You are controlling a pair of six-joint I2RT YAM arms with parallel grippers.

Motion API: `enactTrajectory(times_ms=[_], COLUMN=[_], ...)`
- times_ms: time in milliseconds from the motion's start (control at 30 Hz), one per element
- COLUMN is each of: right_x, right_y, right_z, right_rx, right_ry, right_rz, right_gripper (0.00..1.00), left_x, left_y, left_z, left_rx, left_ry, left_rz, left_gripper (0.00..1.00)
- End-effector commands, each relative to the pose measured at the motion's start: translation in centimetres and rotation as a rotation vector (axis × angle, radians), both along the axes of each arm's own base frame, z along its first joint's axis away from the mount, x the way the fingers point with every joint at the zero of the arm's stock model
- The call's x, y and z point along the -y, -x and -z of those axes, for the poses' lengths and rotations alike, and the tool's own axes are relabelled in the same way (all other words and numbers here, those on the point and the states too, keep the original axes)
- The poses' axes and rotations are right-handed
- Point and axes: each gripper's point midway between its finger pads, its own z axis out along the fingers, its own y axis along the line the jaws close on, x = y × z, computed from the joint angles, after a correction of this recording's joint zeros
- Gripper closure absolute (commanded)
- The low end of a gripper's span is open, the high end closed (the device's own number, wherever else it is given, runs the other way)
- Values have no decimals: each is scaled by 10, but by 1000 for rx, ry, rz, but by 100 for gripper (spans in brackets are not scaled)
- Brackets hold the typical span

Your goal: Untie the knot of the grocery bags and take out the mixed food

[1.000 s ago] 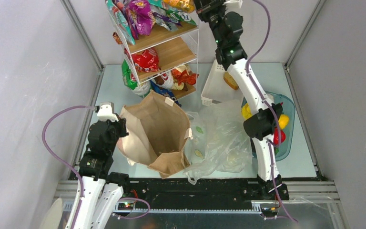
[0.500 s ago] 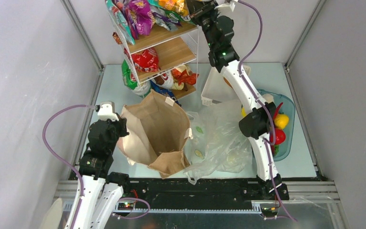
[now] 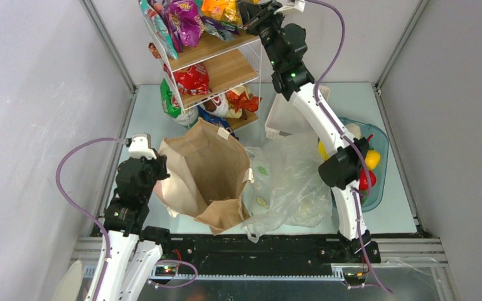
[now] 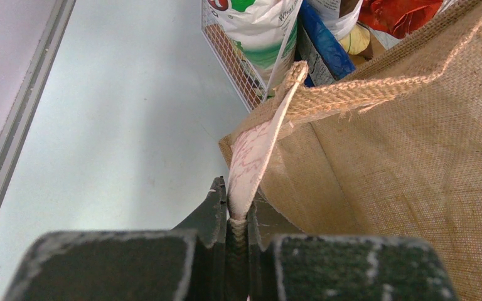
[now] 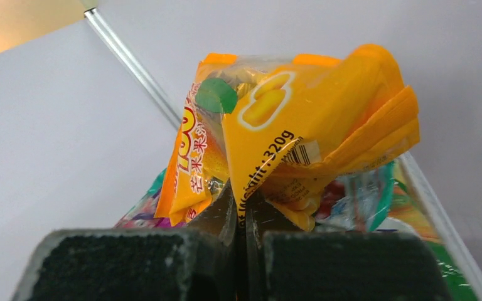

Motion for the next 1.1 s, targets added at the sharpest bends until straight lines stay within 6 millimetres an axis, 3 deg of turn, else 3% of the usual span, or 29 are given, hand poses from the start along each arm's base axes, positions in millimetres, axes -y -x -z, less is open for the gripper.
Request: enactTrajectory(times_ms=[0, 33, 67, 100, 133, 167, 200, 233, 300, 333, 367, 400, 433, 467, 500, 533, 567, 600, 767, 900, 1067], right_x=[38, 48, 48, 61, 59, 72, 67, 78, 83, 85, 81, 90, 86, 92, 90, 89, 86, 83, 73, 68, 65], right_y=[108, 121, 119, 132, 127, 139, 129, 145, 149, 151, 139, 156, 146, 157, 152, 159, 154, 160, 149, 132, 104], right_z=[-126, -139, -134, -147, -137, -147, -128, -137, -115, -95, -61, -66, -34, -35, -12, -8, 14, 19, 83, 108, 115], right_rx=[330, 364, 357, 386, 358, 371, 326, 342, 293, 255, 181, 190, 122, 116, 62, 37, -31, -55, -249, -333, -364], right_ry=[-74, -84, -76, -98, -93, -108, -95, -108, -110, -110, -94, -130, -113, -139, -128, -135, -116, -117, -90, -122, -160], right_rz=[-29, -20, -19, -15, -25, -22, -31, -31, -25, -27, -15, -24, -11, -20, -10, -24, -20, -25, 35, 54, 78], right_gripper=[100, 100, 100, 100, 100, 100, 100, 100, 100, 100, 100, 100, 100, 100, 100, 100, 100, 100, 100, 100, 100], left_x=[0, -1, -1, -1, -2, -2, -2, -2, -2, -2, -2, -2, -2, -2, -2, -2, -3, -3, -5, -4, -4], left_y=[-3, -3, -3, -3, -3, -3, -3, -3, -3, -3, -4, -4, -4, -4, -5, -5, -5, -5, -4, -4, -3], left_z=[-35, -36, -36, -36, -36, -36, -36, -35, -35, -35, -34, -34, -34, -34, -33, -33, -33, -33, -34, -34, -34], left_rx=[106, 107, 109, 109, 110, 110, 109, 109, 107, 106, 104, 102, 101, 100, 98, 97, 95, 97, 99, 99, 104], left_ry=[19, 19, 18, 17, 16, 16, 16, 16, 14, 14, 13, 13, 12, 12, 12, 12, 11, 10, 6, 8, 12], left_rz=[-4, -7, -7, -10, -12, -12, -13, -14, -14, -13, -13, -14, -14, -14, -16, -16, -17, -17, -26, -24, -21], left_gripper=[100, 100, 100, 100, 100, 100, 100, 100, 100, 100, 100, 100, 100, 100, 100, 100, 100, 100, 100, 100, 100])
